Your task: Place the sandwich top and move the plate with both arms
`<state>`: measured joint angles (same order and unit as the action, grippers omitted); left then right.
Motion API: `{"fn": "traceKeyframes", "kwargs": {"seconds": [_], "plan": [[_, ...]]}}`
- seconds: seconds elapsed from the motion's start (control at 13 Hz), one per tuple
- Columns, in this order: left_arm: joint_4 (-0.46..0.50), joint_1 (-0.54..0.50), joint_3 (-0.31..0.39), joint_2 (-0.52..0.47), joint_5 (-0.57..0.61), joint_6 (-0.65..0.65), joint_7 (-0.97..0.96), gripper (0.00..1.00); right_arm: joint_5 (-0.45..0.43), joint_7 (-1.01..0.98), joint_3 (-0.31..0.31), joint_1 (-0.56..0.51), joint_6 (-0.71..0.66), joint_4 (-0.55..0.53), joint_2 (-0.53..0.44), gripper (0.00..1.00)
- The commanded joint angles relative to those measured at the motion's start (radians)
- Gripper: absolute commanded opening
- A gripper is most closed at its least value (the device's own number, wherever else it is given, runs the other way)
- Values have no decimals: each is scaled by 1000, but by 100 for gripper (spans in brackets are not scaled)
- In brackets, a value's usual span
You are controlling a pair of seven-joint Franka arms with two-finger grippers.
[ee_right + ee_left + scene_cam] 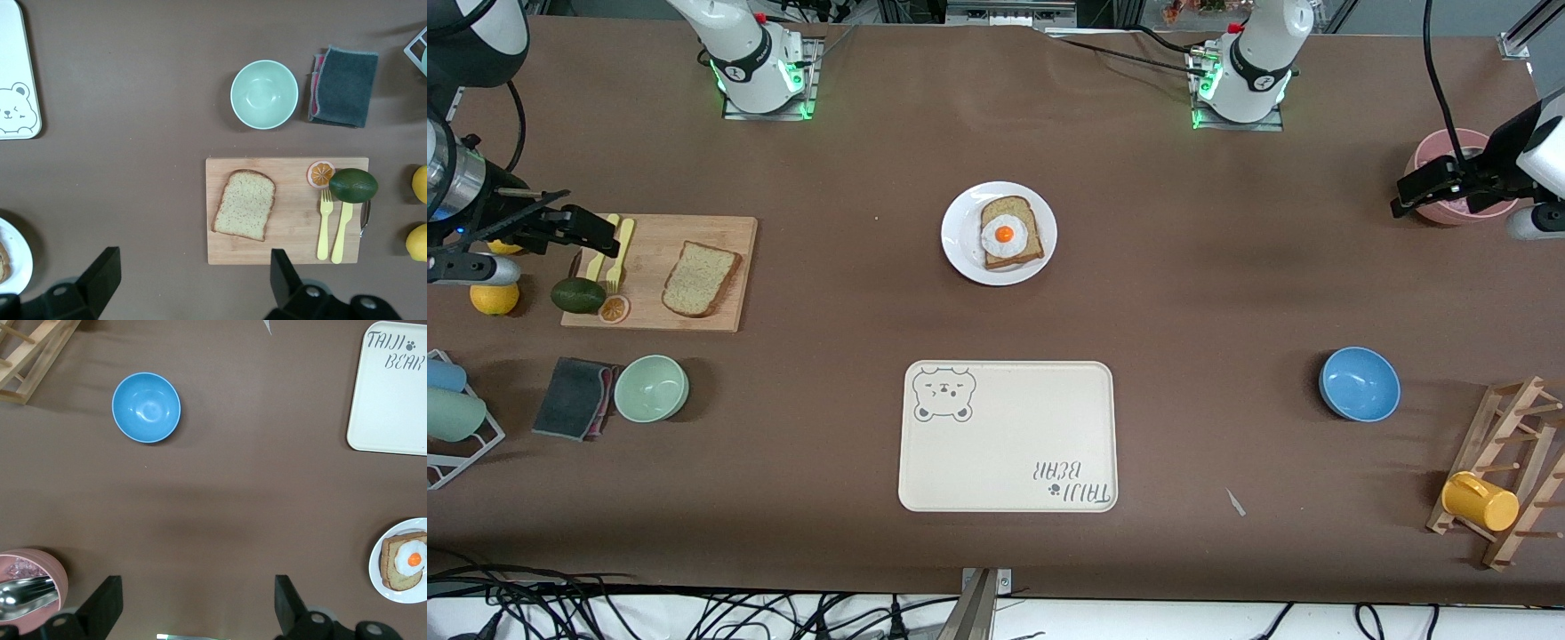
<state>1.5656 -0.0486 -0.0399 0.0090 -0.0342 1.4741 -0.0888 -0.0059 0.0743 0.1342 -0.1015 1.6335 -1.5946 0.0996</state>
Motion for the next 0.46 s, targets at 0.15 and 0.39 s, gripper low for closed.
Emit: {"fn": "traceKeyframes", "kwargs": {"seconds": [0.15,0.39], "plan": [[-2,0,-9,-6,59,-11,4,100,-8,8,1,3,-21,18,6,99],[17,0,-12,-17,59,2,1,100,-9,8,2,5,-20,18,6,99]]}}
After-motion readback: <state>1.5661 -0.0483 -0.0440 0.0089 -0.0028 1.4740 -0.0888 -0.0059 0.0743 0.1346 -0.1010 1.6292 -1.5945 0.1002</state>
